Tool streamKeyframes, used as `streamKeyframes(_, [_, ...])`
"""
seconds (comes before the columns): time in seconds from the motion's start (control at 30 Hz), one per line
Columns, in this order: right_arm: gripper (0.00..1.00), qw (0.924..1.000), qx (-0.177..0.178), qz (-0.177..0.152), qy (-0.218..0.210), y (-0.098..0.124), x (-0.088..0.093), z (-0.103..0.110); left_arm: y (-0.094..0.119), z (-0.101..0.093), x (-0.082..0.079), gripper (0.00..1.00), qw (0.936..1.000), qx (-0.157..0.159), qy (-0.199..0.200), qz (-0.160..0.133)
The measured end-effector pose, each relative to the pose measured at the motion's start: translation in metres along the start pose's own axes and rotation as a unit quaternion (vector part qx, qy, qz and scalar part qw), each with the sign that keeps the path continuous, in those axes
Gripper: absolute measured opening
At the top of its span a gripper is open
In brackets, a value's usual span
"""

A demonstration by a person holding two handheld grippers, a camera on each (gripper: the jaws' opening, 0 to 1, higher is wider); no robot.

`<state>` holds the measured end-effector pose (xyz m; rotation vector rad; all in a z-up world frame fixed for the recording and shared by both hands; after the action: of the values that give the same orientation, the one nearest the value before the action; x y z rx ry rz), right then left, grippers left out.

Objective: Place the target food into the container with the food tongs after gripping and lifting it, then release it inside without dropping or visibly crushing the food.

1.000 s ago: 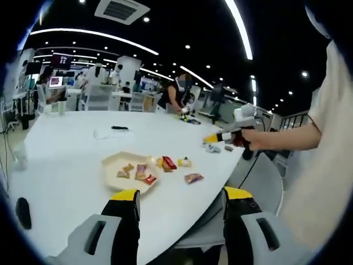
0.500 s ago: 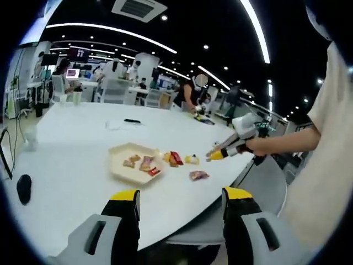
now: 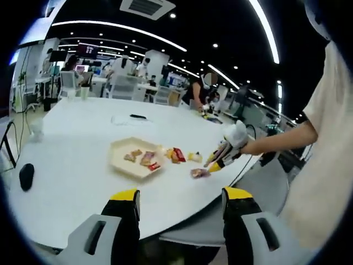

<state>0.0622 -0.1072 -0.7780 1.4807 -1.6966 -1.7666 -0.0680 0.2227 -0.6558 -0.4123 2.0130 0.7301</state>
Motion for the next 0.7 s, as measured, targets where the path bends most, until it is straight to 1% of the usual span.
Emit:
streamKeyframes(0.07, [0.25, 1.0, -0.001, 0.005, -0.006, -0.005, 0.004, -0.003, 0.004, -0.001, 0.002, 0.6, 1.0, -0.006, 0.002, 0.001])
streamKeyframes(0.13, [0.25, 1.0, -0.001, 0.006, -0.003, -0.007, 0.005, -0.005, 0.006, -0.001, 0.004, 0.6, 0.9999, -0.011, 0.004, 0.001])
streamKeyframes(0.3, [0.25, 0.9997, -0.011, 0.013, 0.021, -0.012, 0.003, -0.003, 0.01, -0.001, 0.008, 0.6, 0.9997, -0.021, 0.012, 0.001])
streamKeyframes(0.37, [0.25, 0.9996, -0.012, 0.015, 0.022, -0.015, 0.004, -0.003, 0.01, -0.002, 0.009, 0.6, 0.9997, -0.022, 0.012, 0.002])
streamKeyframes(0.5, [0.25, 0.9997, -0.015, 0.016, 0.004, -0.02, 0.006, -0.003, 0.011, -0.003, 0.009, 0.6, 0.9996, -0.024, 0.014, 0.003])
streamKeyframes(0.7, [0.23, 0.9998, -0.008, 0.017, -0.001, -0.023, 0.005, -0.001, 0.012, -0.003, 0.009, 0.6, 0.9994, -0.03, 0.016, 0.0])
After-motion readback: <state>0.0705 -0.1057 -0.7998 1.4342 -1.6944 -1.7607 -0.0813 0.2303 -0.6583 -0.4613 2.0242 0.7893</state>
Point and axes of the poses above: the point that each gripper's makers call its tool centre point, and the gripper's own axes: y roughly backward along the fingers, z roughly to its left, x roughly out of its underside, the point moved 5 cm from there along y, roughly backward along the fingers, and after that the axes turned 9 degrees about x, right-handed, at the moved point
